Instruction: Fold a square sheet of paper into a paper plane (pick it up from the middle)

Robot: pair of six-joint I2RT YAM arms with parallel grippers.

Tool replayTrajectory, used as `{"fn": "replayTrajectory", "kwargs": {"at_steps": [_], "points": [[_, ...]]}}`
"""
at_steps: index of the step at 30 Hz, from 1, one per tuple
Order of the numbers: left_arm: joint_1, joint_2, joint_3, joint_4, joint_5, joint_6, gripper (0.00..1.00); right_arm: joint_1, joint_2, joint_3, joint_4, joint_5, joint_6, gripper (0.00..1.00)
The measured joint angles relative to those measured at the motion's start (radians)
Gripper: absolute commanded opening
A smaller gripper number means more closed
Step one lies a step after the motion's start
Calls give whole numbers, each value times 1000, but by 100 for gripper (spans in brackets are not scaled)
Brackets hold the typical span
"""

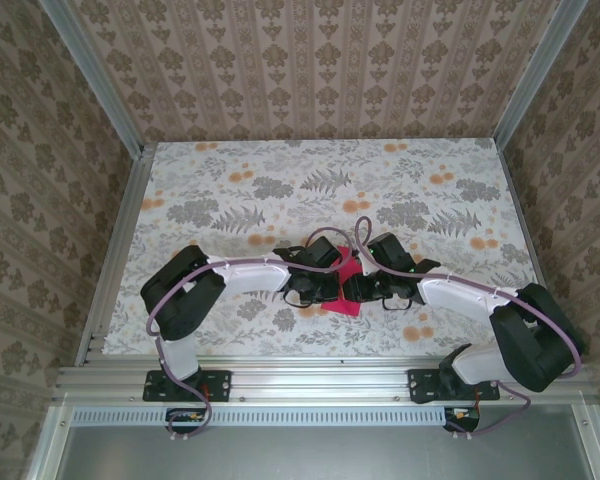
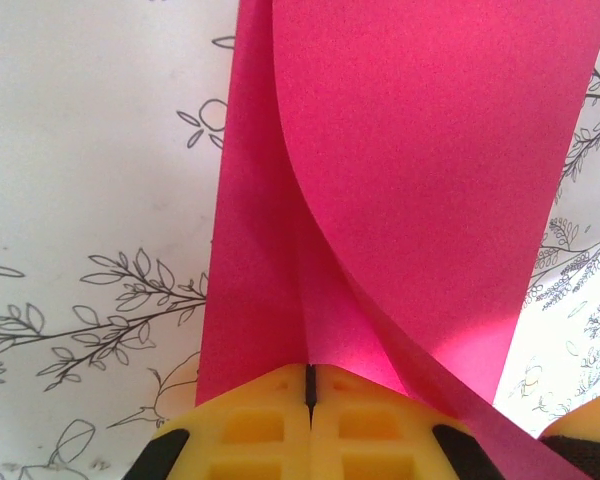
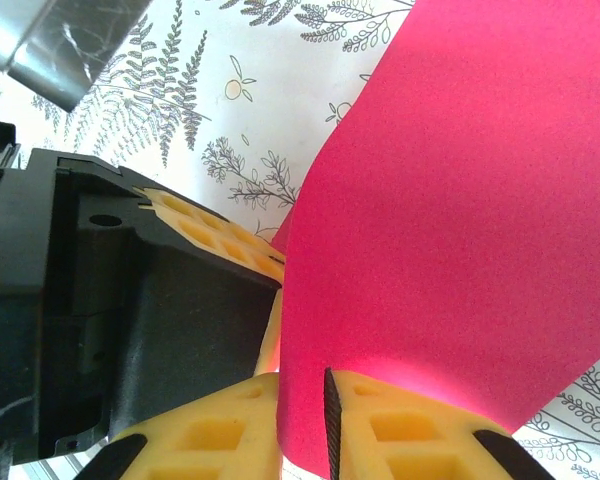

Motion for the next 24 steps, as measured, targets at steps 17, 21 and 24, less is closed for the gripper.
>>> {"fn": "replayTrajectory", "kwargs": {"at_steps": [17, 21, 24], "points": [[0, 0, 0, 6, 7, 0, 0, 0, 42, 11, -2, 2, 0, 10], [0, 0, 0, 6, 7, 0, 0, 0, 42, 11, -8, 19, -6, 6], [0, 0, 0, 5, 7, 0, 0, 0, 42, 13, -22, 35, -15, 4]]}}
